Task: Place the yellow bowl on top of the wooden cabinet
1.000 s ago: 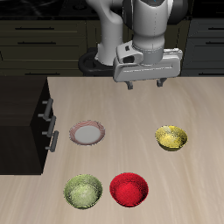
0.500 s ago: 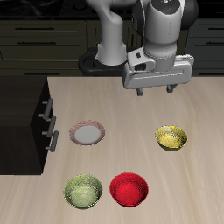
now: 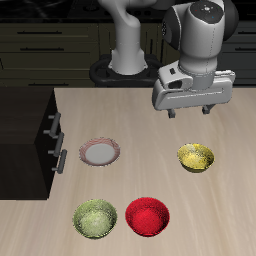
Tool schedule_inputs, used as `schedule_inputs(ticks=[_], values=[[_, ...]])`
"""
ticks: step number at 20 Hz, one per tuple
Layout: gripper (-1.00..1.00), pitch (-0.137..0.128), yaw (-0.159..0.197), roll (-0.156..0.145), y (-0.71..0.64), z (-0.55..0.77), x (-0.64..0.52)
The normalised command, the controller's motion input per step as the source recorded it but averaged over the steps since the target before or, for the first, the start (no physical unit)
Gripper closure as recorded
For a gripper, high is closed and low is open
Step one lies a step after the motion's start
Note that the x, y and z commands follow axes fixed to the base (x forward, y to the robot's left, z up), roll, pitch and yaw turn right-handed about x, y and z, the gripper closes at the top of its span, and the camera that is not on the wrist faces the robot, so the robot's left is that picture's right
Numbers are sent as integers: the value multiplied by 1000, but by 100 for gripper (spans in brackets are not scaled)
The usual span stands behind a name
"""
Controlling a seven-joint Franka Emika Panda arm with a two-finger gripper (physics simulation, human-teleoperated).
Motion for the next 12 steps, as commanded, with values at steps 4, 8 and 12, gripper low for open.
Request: schedule_inputs(ticks=[4,8,12], values=[[-100,1,3,-68,59,-138,287],[-100,32,15,-54,-36,-227,194],[-100,49,9,-32,39,-303,163]])
